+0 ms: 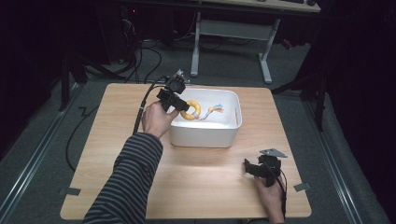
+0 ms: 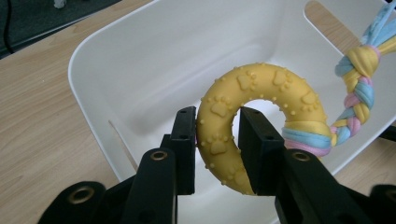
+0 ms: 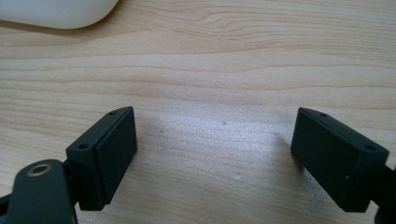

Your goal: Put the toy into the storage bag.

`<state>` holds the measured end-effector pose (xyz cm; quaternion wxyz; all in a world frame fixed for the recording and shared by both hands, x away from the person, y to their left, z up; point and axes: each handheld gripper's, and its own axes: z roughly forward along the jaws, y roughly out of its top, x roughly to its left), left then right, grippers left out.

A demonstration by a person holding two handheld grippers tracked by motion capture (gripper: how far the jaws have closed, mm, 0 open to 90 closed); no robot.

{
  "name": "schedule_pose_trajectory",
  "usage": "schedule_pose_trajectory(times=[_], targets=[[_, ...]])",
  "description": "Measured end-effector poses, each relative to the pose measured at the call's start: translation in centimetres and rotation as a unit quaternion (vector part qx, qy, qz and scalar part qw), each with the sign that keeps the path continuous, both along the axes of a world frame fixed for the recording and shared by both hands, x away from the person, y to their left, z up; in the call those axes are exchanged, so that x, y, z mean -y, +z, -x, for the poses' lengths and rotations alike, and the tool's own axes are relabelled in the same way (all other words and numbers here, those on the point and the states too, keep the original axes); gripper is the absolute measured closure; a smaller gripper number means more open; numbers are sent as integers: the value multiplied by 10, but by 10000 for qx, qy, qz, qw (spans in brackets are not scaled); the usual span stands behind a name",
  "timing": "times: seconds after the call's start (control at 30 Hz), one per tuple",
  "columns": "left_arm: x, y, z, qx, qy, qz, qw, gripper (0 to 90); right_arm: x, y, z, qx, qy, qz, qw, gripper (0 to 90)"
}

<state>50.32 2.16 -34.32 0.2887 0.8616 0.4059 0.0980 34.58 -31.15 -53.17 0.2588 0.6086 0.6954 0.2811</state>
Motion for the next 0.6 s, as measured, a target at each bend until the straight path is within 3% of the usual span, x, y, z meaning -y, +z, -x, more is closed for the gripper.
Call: schedule_pose_trajectory(times=[0.27,0.6], targets=[[7,-10,-3,-89,-22,-206,9997,681,0,0,0,-1,1,1,10000,144],[11,-21,-6,-232,0,-234,9995,680,0,0,0,-1,3,3,10000,144]])
